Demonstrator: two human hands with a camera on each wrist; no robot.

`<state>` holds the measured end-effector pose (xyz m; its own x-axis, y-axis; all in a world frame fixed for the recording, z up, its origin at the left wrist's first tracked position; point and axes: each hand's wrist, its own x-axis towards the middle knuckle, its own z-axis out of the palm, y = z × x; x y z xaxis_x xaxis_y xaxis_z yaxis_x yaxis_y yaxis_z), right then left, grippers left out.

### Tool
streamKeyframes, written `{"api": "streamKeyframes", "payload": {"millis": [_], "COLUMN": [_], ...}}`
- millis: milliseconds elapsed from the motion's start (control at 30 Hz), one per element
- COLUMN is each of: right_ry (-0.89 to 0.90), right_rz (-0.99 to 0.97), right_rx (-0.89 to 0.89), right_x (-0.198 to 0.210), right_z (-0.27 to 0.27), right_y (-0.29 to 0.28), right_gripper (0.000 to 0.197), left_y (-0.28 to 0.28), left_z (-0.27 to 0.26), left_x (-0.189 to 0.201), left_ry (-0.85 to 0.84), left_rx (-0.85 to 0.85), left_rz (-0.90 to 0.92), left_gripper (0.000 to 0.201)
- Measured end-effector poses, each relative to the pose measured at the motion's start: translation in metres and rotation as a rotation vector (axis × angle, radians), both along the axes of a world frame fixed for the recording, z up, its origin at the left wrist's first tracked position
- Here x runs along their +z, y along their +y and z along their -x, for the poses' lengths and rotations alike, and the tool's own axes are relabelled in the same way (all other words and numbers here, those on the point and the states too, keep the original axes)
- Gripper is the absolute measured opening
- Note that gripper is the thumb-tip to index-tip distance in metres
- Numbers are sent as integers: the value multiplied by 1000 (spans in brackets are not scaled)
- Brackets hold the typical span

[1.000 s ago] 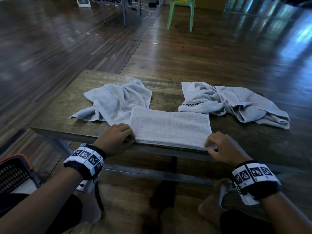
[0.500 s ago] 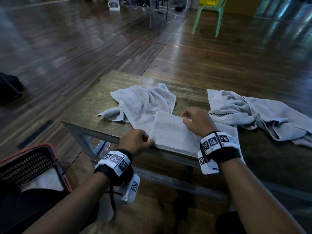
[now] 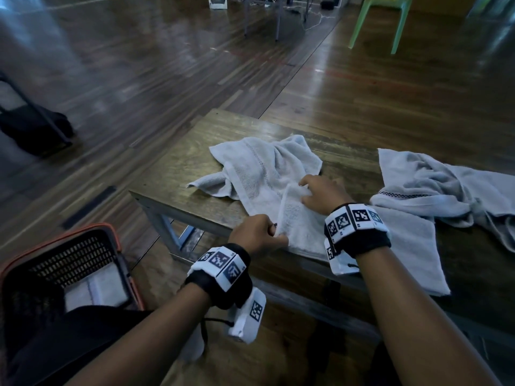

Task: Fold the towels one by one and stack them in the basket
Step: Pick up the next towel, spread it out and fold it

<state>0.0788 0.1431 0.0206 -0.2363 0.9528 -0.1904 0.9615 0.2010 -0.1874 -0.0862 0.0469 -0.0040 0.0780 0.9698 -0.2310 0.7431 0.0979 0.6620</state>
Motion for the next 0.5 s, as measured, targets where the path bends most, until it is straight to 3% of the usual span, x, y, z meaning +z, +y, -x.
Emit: {"api": "streamKeyframes", "payload": {"millis": [100, 233, 367, 500], "right_ry": [165, 583, 883, 972], "right_rz": [-26, -65, -97, -126], "right_rx": [-17, -66, -152, -236], "right_x": [14, 39, 60, 56], "right_z": [-2, -18, -39, -62], "right_y": [-6, -16, -28, -36], "right_gripper": [34, 6, 3, 6], "left_y": [-1, -1, -6, -17], "left_z": [3, 10, 7, -11], "left_x": [13, 35, 55, 58], "left_ry": [-98, -217, -298, -335], "left_rx": [27, 141, 154, 38], "left_rz": [-52, -240, -428, -537], "left_gripper": [25, 21, 22, 23]}}
